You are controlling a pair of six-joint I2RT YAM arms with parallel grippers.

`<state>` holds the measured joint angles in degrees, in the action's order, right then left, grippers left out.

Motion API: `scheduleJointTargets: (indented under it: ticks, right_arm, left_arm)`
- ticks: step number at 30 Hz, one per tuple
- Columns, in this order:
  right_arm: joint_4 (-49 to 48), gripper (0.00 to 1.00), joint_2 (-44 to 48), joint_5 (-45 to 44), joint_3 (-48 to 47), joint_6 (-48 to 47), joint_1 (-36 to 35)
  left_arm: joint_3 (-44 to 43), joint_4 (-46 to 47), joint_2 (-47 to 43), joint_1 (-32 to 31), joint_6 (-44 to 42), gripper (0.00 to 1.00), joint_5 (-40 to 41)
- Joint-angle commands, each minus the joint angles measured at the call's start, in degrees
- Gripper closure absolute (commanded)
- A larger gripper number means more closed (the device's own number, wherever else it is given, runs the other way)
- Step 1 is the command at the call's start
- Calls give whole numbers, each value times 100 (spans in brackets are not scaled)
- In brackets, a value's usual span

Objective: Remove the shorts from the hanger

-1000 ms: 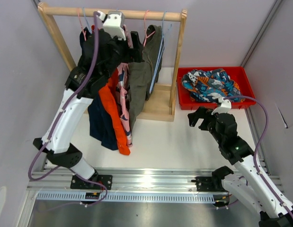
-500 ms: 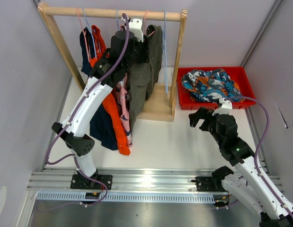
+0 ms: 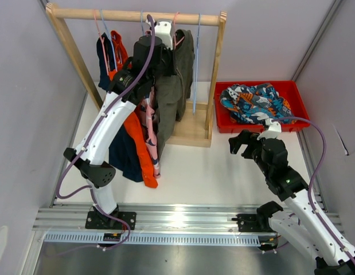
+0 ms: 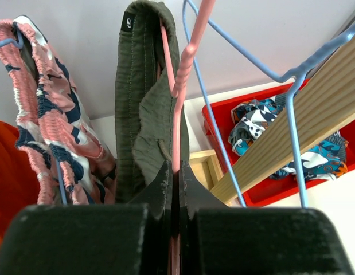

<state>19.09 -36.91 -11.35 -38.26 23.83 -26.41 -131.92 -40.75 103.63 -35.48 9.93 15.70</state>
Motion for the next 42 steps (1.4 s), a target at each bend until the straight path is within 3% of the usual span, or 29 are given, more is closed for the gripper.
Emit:
scheduleJointTargets:
  ticks: [1, 11, 15, 22, 28, 34, 42]
  right_arm:
    - [-178, 1, -18, 1, -23, -54, -30]
    - [-406, 1, -737, 581, -1093, -177, -504]
    - [-380, 1, -1274, 302, -1885, -431, -1590]
    - [-362, 1, -2144, -1103, -2940, -792, -3604]
    - [-792, 1, -2890, -1588, -3362, -941, -4590]
    - [-1127, 1, -3735, -2282, -4013, -1319, -5048]
    - [-1513, 1, -4606, -2573, -4953, -1706, -5286]
  left_arm:
    - [-675, -55, -45, 51, -79, 100, -68]
    - [-1003, 15, -441, 42, 131, 100, -665]
    - [-889, 6, -555, 42, 333, 100, -788]
    - [-440, 103, -959, 24, 641, 100, -990]
    - [164, 261, -1345, -134, 756, 100, -1017]
    - [604, 322, -1697, -257, 870, 100, -964]
    - [913, 358, -2066, -284, 887, 100, -964]
